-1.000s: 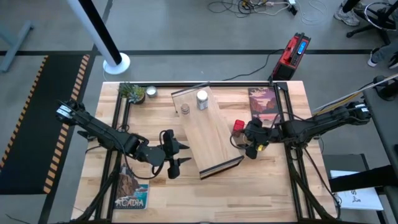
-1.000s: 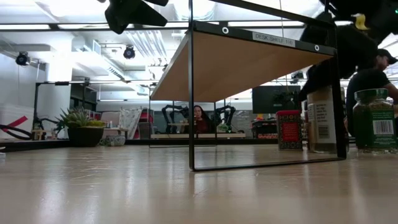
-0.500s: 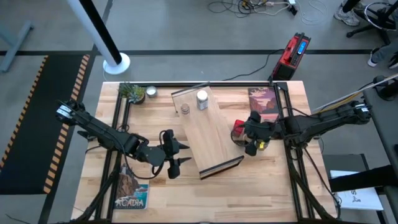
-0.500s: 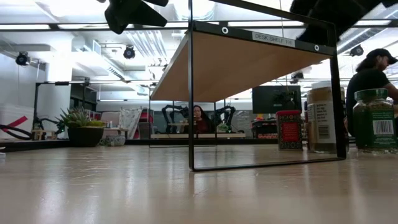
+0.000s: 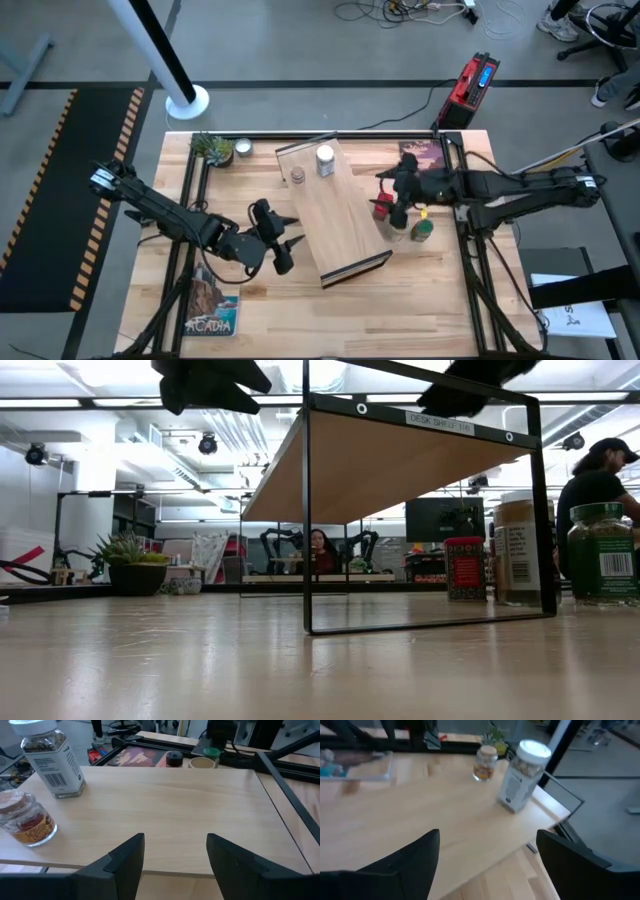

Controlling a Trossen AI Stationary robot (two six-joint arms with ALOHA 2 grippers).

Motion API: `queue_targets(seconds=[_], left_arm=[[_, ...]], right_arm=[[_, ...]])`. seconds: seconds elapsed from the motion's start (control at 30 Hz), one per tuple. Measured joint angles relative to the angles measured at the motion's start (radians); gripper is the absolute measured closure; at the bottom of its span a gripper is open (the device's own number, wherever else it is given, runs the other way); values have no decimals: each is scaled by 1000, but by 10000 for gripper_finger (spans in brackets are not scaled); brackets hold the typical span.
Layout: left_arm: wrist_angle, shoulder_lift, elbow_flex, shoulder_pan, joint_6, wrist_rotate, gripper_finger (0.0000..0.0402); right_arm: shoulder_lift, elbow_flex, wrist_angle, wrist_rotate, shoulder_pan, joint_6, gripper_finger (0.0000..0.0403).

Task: Shelf spices
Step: Remove the white seasoning bottle from the shelf

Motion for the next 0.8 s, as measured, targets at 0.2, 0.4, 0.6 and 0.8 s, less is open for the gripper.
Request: queue_targets(seconds=[0.2, 0.4, 0.6, 0.8], left_arm=[[-1, -2, 0, 1, -9, 0, 198], [-23, -2, 0, 15, -11, 0, 198], [-57, -3, 0, 13, -38, 0, 198], [-142, -5, 0, 5, -123, 2, 198]], right_arm=[[50, 49, 8, -158, -121, -19, 110], [186, 117, 52, -293, -222, -102, 106], [322, 241, 61, -372, -300, -176, 88], [422, 342, 53, -440, -342, -216, 80]])
